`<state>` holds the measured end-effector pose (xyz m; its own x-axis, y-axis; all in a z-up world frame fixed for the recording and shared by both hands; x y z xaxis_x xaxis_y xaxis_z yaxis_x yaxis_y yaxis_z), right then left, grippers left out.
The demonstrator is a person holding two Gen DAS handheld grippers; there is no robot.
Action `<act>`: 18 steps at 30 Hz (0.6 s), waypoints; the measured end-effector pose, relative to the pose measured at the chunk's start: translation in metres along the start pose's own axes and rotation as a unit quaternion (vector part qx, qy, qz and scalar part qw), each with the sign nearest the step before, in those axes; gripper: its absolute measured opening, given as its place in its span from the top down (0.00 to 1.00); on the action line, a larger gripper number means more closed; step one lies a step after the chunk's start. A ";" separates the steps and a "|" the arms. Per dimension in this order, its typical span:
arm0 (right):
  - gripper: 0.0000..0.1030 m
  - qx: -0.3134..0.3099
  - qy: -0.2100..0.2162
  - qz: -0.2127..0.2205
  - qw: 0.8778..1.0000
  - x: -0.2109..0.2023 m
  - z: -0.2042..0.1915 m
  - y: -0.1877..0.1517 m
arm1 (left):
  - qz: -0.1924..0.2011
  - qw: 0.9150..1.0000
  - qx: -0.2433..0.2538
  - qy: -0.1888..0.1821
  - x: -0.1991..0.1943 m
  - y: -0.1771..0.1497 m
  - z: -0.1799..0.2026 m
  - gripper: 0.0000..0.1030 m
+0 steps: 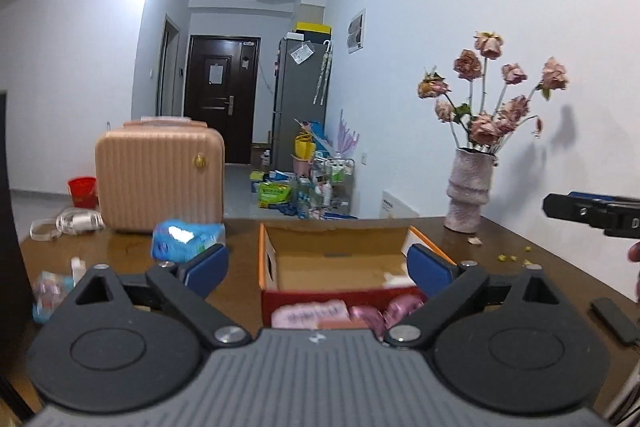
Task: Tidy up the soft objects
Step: 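Move the right gripper to the pink sponge block and grasp it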
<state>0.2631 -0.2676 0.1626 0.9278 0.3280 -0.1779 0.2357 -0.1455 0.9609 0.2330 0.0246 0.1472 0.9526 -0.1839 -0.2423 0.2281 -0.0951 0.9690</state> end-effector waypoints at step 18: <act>0.10 0.015 0.024 -0.054 0.998 -0.078 -0.041 -0.168 | -0.061 0.998 -0.004 -0.022 -0.067 -0.129 0.032 0.00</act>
<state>0.1390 -0.2305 0.0233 0.8816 0.3883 -0.2684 0.3422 -0.1343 0.9300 0.1330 0.0180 0.0370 0.9083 -0.2142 -0.3594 0.3426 -0.1124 0.9327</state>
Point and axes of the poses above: each gripper's, at about its wrist camera, not at the fingertips, and x roughly the way its jaws point, z to its right, y to its top, the point moved 3 cm from there along x, roughly the way its jaws point, and after that the axes turned 8 degrees about x, right-handed, at the moved point
